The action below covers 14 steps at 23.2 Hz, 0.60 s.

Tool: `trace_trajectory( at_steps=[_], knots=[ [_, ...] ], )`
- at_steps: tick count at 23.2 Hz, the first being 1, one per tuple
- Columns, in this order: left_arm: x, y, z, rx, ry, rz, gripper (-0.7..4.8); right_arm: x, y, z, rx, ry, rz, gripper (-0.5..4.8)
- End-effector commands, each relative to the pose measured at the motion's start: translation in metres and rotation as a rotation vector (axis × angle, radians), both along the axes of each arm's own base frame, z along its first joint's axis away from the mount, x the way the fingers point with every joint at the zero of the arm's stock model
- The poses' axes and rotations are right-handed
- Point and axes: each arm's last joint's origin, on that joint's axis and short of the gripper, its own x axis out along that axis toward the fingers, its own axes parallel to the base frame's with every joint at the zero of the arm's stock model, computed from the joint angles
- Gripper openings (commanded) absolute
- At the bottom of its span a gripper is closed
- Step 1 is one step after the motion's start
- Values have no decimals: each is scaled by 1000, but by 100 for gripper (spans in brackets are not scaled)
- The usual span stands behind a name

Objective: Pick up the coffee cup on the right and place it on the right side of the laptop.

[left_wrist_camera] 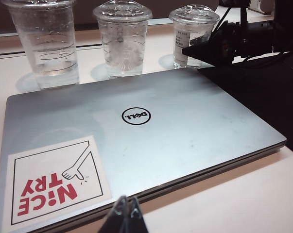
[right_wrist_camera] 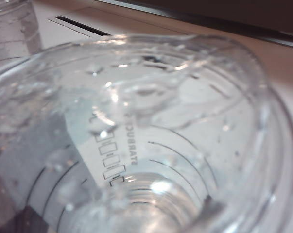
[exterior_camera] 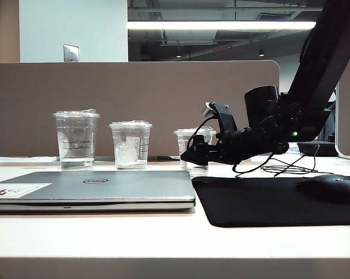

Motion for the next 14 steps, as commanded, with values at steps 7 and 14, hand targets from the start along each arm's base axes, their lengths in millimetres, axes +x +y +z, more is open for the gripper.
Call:
trace_trajectory(
  at_steps=[7, 14],
  knots=[
    [0, 0, 0, 5, 2, -1, -5, 0, 5, 9, 14, -50, 16, 301],
    [0, 0, 0, 5, 2, -1, -5, 0, 5, 14, 57, -49, 15, 302]
  ],
)
